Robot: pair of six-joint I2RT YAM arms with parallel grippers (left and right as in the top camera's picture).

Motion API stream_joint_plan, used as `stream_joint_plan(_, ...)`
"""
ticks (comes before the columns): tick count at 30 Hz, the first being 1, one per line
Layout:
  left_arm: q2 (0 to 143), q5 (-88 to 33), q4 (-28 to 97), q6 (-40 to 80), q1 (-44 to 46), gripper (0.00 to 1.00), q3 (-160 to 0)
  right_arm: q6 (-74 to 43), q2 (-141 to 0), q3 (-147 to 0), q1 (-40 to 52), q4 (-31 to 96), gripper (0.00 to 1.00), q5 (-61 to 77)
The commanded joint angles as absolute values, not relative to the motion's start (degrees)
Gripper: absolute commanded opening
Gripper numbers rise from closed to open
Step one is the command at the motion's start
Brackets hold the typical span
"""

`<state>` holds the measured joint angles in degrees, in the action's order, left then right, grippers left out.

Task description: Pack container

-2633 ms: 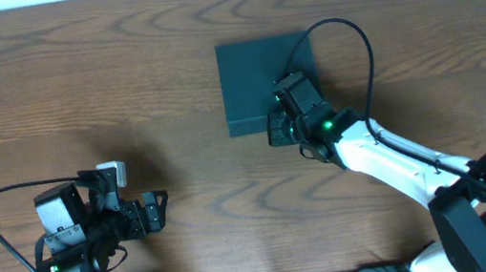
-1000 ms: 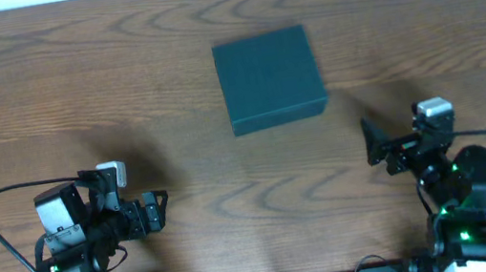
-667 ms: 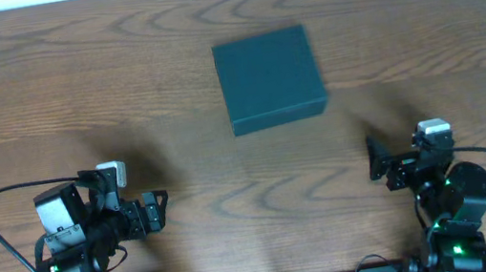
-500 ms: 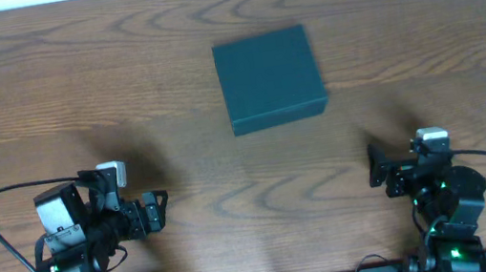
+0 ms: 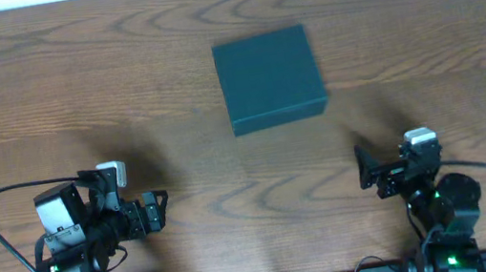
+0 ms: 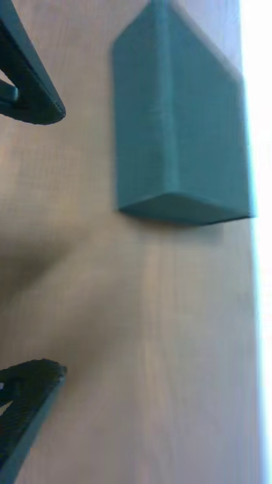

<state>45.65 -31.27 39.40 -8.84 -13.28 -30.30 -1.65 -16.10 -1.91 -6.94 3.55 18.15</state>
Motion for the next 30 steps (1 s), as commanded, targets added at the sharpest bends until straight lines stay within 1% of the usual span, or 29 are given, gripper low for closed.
stream_joint_plan(1,45.65,-31.05,39.44,-8.56,-12.99,0.96,-30.26,-0.4,-12.71,-0.27,-6.52,2.17,0.99,17.37)
stream_joint_plan(3,45.65,-31.05,39.44,-8.56,-12.99,0.95,-30.24,-0.1,-11.68,-0.25,-5.89,0.99,0.99,17.3)
stream_joint_plan(7,45.65,-31.05,39.44,-8.58,-12.99,0.95,-30.26,5.39,-10.5,-0.25,-3.14,-0.89,0.99,17.3)
stream_joint_plan(10,45.65,-31.05,39.44,-8.58,-12.99,0.95,-30.26,8.95,-8.08,-0.25,-1.48,0.97,0.99,17.21)
stream_joint_plan(12,45.65,-31.05,39.44,-8.58,-12.99,0.95,-30.26,8.88,-6.11,-0.25,-1.98,2.87,0.99,16.36)
stream_joint_plan(16,45.65,-31.05,39.44,-8.58,-12.99,0.95,-30.26,8.69,-0.73,-0.25,-3.68,2.81,0.99,16.53)
stream_joint_plan(17,45.65,-31.05,39.44,-8.58,-12.99,0.95,-30.26,6.59,-0.32,-0.25,-3.64,2.48,0.99,16.91)
stream_joint_plan(22,45.65,-31.05,39.44,-8.58,-12.99,0.95,-30.26,-0.3,-0.27,-0.25,-2.17,2.66,0.99,17.37)
stream_joint_plan(30,45.65,-31.05,39.44,-8.58,-12.99,0.95,-30.24,-0.19,-0.32,-0.3,-2.07,2.68,0.99,17.34)
